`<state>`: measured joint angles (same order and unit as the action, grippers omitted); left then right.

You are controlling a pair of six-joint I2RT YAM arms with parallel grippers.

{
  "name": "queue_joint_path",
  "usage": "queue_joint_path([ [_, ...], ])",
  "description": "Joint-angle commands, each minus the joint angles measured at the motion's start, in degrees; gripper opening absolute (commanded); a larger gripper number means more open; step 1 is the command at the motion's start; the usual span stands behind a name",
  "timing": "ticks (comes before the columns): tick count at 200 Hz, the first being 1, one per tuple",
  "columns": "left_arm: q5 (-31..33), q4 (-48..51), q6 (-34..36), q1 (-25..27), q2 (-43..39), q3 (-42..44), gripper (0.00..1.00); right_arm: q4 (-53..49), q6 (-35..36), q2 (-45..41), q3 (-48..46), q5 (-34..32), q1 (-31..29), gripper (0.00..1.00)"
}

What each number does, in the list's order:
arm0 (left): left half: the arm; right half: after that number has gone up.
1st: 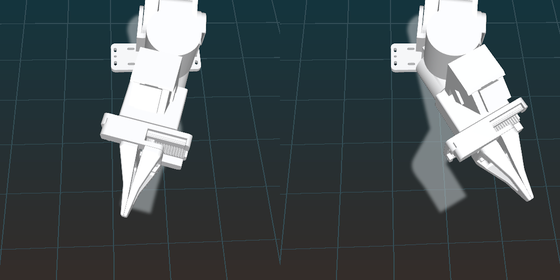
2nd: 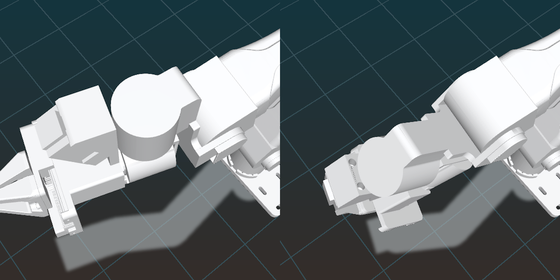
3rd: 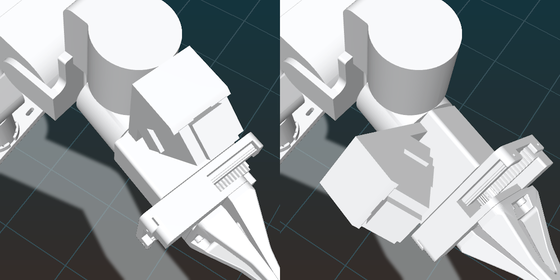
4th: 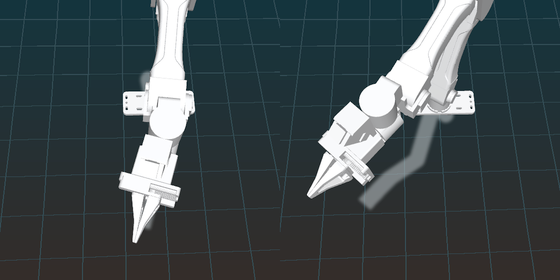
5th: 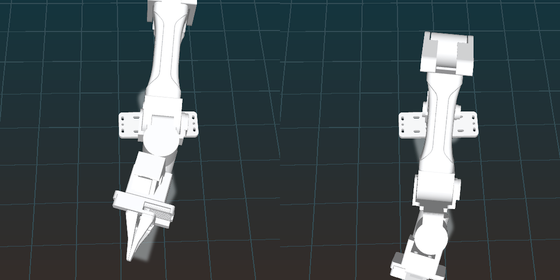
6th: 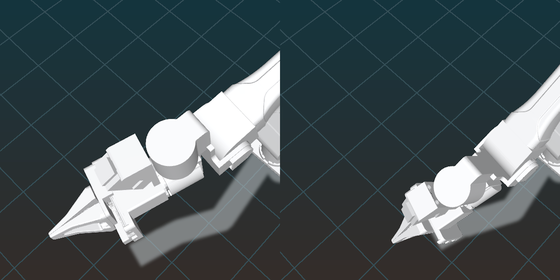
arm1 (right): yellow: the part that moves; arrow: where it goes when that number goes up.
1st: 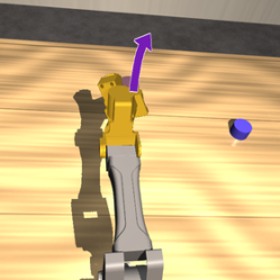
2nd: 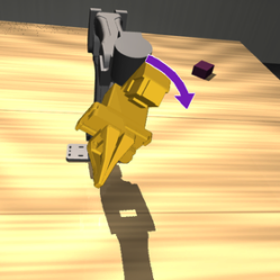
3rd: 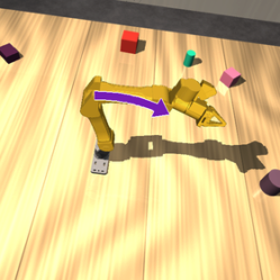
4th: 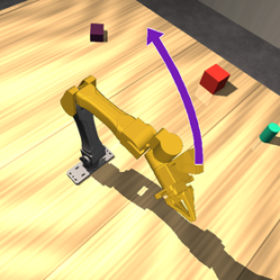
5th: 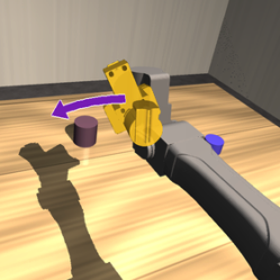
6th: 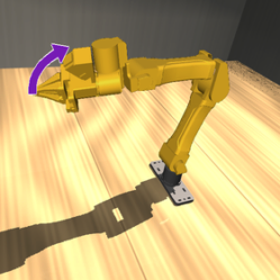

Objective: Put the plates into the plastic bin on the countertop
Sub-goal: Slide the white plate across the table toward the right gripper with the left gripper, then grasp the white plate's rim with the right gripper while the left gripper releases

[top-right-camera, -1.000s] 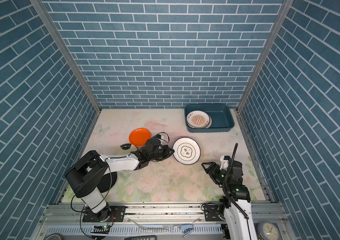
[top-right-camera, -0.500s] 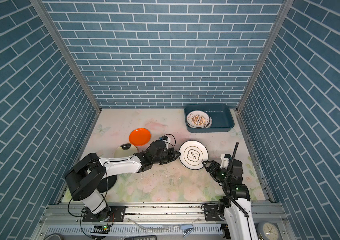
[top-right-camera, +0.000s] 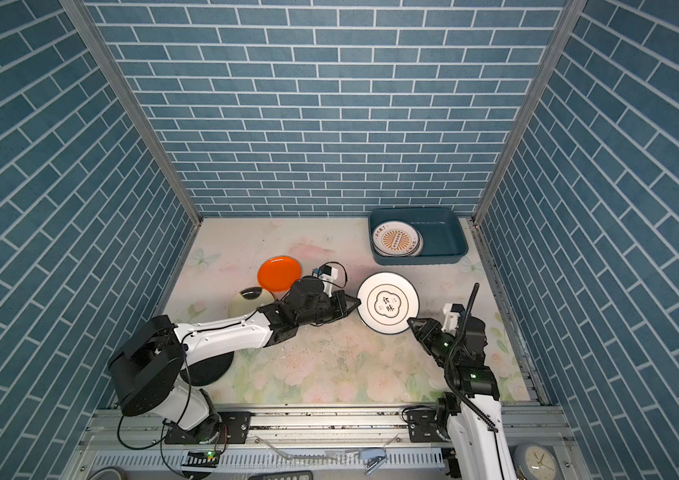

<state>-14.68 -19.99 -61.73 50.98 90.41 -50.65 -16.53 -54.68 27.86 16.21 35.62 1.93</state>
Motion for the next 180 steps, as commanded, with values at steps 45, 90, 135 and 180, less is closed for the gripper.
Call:
queue_joint_path([
  [45, -5.4, -0.5, 1.5, 0.1, -1.9, -0.1, 0.0, 4.5, -5.1, 0.8, 0.4, -0.5, 0.2, 0.29],
  [90, -4.2, 7.9, 6.8, 0.1, -4.3, -2.0, 0.0, 10.6, -9.2, 2.4, 0.6, 2.2, 0.1, 0.07],
  [135, -3.7, 7.7, 6.9, -0.4, -5.5, -0.7, 0.18, 11.2, -10.8, 3.1, 1.3, 2.9, 0.1, 0.0],
  [180, -7.1, 13.7, 11.1, -5.5, -7.9, 0.1, 0.99, 9.9, -12.8, 1.5, 0.9, 2.6, 0.1, 0.0],
])
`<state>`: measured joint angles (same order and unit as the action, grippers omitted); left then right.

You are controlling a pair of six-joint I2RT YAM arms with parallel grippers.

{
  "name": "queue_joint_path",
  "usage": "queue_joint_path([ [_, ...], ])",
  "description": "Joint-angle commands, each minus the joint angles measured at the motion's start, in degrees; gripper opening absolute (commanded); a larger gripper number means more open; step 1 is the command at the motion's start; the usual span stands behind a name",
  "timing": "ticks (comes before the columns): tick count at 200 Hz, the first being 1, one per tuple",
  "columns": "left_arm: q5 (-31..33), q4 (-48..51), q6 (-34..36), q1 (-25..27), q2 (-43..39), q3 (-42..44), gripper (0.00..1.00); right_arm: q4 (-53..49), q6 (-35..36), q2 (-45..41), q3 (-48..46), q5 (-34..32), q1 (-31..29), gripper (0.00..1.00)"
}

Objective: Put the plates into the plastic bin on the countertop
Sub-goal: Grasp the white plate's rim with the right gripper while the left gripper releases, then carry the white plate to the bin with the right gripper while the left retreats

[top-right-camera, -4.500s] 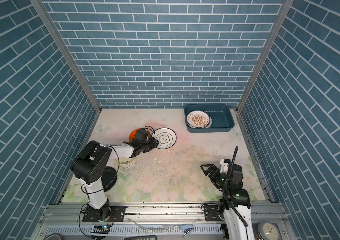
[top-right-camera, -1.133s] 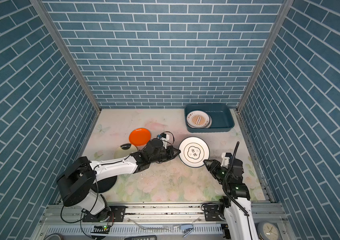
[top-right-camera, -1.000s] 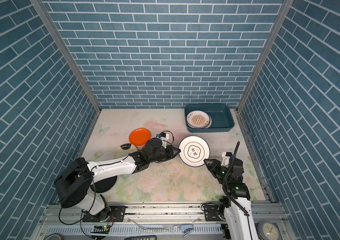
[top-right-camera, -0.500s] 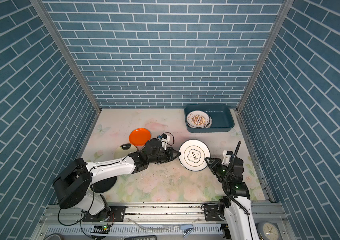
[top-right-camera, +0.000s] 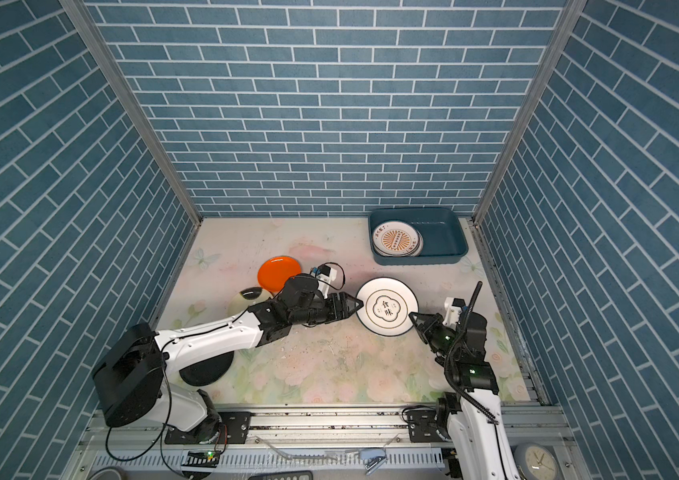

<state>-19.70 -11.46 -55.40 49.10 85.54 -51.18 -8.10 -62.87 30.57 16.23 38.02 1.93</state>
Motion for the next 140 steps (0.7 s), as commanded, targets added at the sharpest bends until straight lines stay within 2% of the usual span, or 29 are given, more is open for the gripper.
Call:
queue_joint_path([
  [1, -2.1, 5.4, 5.0, -3.9, -3.2, 0.8, 1.0, 1.5, -4.8, -1.3, 0.9, 0.2, 0.1, 0.0],
  [58, 0.9, 15.6, 12.7, -13.8, -14.3, 6.8, 1.0, -2.3, -4.9, -5.0, 0.9, -2.4, 0.1, 0.0],
  [105, 3.6, 19.0, 15.9, -18.3, -22.9, 12.7, 1.0, -0.7, -3.1, 2.5, 3.5, -2.4, 0.1, 0.0],
  [140, 5.4, 27.5, 22.3, -22.9, -26.1, 12.4, 1.0, -3.1, 1.1, 7.7, 8.2, -2.1, 0.1, 0.0],
])
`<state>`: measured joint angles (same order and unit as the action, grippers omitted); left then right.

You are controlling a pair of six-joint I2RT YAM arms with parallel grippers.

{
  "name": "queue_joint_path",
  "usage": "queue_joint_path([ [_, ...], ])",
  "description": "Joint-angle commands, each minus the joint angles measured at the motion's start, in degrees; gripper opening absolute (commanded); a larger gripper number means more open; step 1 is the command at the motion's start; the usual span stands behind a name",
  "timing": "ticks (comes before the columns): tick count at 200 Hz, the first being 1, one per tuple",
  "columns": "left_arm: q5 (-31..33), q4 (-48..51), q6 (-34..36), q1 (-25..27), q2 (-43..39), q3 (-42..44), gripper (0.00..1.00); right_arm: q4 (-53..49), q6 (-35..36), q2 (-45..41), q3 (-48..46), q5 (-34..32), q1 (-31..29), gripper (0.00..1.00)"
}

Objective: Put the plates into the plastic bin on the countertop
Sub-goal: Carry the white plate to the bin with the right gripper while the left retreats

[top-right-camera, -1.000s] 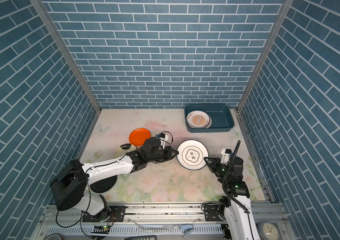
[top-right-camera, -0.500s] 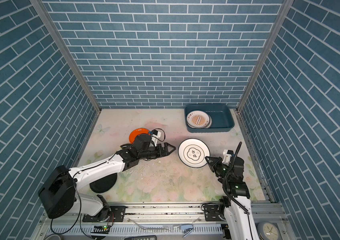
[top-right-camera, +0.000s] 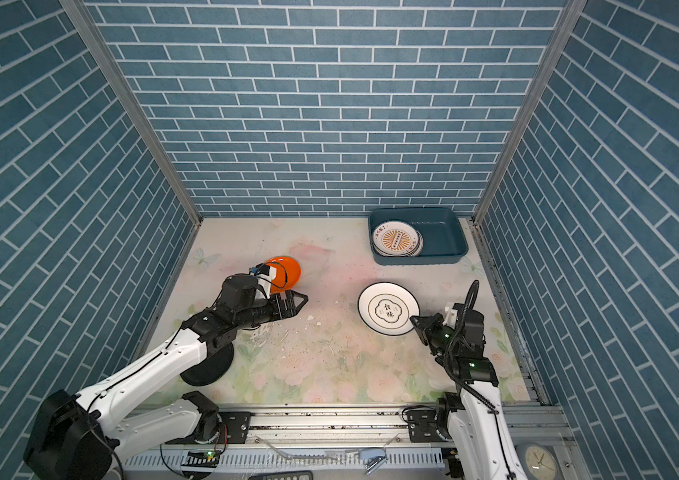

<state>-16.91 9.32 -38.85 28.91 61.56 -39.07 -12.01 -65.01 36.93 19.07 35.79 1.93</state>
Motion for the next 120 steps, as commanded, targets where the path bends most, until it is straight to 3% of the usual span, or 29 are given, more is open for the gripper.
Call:
queue_joint_path([
  [1, 2.7, 6.7, 5.8, -2.9, -2.2, 0.3, 1.0, 0.6, 3.3, 1.5, 5.5, 0.1, 0.1, 0.0],
  [58, 3.5, 1.6, 5.9, -6.9, -10.5, 6.8, 1.0, -1.0, 7.2, 10.7, 14.1, -1.7, 0.1, 0.0],
  [120, 3.9, -4.7, 5.7, -7.2, -11.9, 10.6, 1.0, -7.4, 15.2, 26.4, 31.1, -5.7, 0.1, 0.0],
])
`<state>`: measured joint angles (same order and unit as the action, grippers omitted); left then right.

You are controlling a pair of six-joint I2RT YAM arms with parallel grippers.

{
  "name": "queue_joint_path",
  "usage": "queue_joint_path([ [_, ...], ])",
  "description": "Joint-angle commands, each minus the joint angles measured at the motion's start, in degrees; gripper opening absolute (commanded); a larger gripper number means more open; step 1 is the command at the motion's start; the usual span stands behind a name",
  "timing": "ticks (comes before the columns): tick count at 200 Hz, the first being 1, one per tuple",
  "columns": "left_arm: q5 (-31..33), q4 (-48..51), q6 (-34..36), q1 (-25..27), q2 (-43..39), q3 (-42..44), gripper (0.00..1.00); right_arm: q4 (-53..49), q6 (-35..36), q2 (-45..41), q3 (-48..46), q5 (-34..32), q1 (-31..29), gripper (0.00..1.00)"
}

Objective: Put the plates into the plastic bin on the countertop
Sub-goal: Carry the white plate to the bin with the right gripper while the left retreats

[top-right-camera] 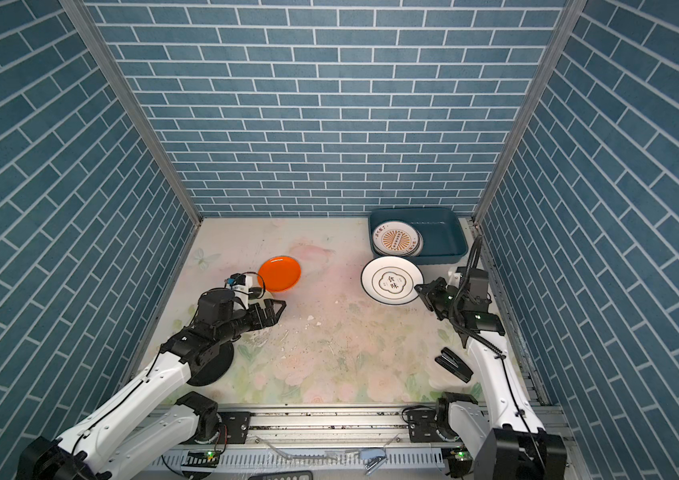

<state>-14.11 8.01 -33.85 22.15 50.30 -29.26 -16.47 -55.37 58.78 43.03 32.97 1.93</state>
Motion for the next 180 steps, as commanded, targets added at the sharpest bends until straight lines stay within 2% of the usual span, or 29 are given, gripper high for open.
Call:
queue_joint_path([
  [1, 1.1, -3.5, 0.6, -0.5, -0.6, 0.7, 1.0, -3.1, 5.8, 4.9, 7.5, -3.0, 0.1, 0.0],
  [21, 1.0, -3.3, 0.4, -0.6, -1.0, 0.3, 1.0, -3.9, 8.1, 10.9, 12.3, -4.1, 0.1, 0.0],
  [74, 3.1, -1.9, -1.0, -0.6, -2.5, 1.8, 1.0, -0.1, 7.8, 28.2, 24.5, -6.9, 0.1, 0.0],
  [101, 3.6, 1.5, 0.7, -1.6, -2.0, -0.3, 0.99, -0.4, 7.7, 36.9, 32.2, -7.2, 0.1, 0.0],
  [180, 7.6, 2.6, 1.1, -2.1, -2.5, -0.3, 1.0, 3.9, 3.7, 53.8, 45.8, -13.4, -1.5, 0.0],
])
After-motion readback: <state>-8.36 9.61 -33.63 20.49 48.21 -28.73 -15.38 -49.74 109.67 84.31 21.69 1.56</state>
